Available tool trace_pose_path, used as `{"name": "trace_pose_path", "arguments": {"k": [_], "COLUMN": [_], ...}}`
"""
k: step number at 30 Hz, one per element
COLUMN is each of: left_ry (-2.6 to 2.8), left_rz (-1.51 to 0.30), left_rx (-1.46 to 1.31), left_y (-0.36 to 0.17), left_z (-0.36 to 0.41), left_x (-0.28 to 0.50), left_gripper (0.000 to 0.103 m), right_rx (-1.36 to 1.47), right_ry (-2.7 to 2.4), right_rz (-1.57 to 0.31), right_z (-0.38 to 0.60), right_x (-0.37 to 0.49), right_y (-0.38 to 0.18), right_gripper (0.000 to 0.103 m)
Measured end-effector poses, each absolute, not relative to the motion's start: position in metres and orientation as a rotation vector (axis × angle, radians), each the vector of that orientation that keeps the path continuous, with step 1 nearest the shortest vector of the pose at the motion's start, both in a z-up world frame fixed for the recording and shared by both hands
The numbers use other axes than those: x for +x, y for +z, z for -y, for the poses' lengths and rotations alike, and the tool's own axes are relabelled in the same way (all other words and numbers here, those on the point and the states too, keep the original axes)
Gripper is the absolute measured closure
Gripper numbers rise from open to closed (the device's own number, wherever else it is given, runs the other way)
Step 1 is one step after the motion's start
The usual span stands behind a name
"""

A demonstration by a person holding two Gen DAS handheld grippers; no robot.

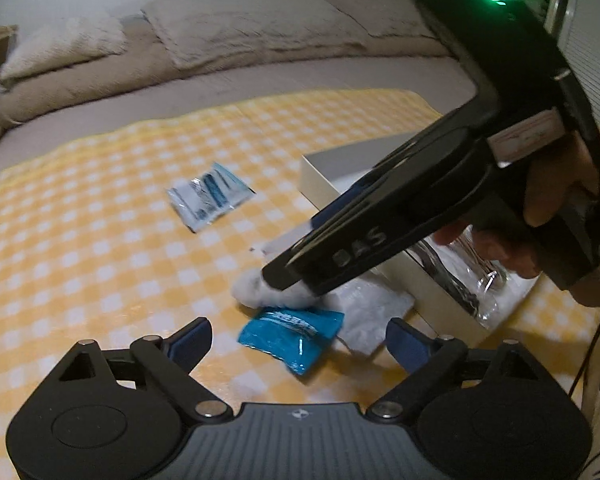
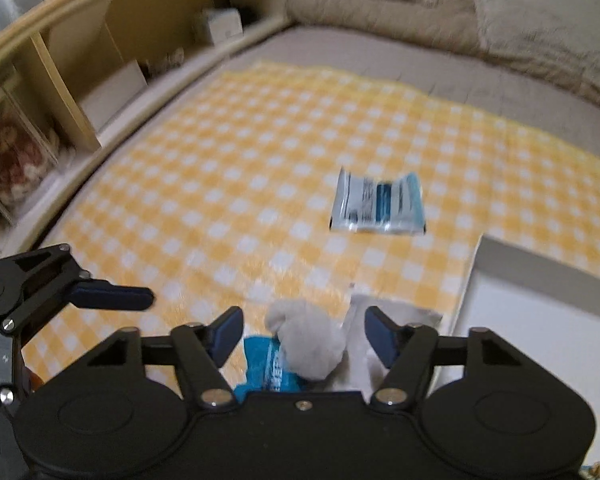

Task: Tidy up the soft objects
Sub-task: 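Grasp the blue packet with the left tool while the right tool grasps the white fluffy item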

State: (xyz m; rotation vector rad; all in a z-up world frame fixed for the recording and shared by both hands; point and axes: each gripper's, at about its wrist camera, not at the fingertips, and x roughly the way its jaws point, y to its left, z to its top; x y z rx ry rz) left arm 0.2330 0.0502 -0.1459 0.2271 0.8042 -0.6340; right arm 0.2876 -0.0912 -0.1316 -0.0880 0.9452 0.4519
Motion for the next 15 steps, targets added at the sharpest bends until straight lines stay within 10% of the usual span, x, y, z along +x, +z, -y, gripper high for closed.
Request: {"name": "trace_pose_path", "arguments": {"k": [15], "left_ry": [-0.753], "left_rz": [-0.859], "left_rx": [0.353], "left_y": [-0.185], "left_z": [-0.027], "left_x": [0.275], "left_gripper": [0.018], "right_rx": [-0.105], "right_ry": [0.453], "right_rz": [-0.983], "right_z": [0.102], "right_x": [0.3], "right_y": [-0.153], "right_gripper": [0.093]}}
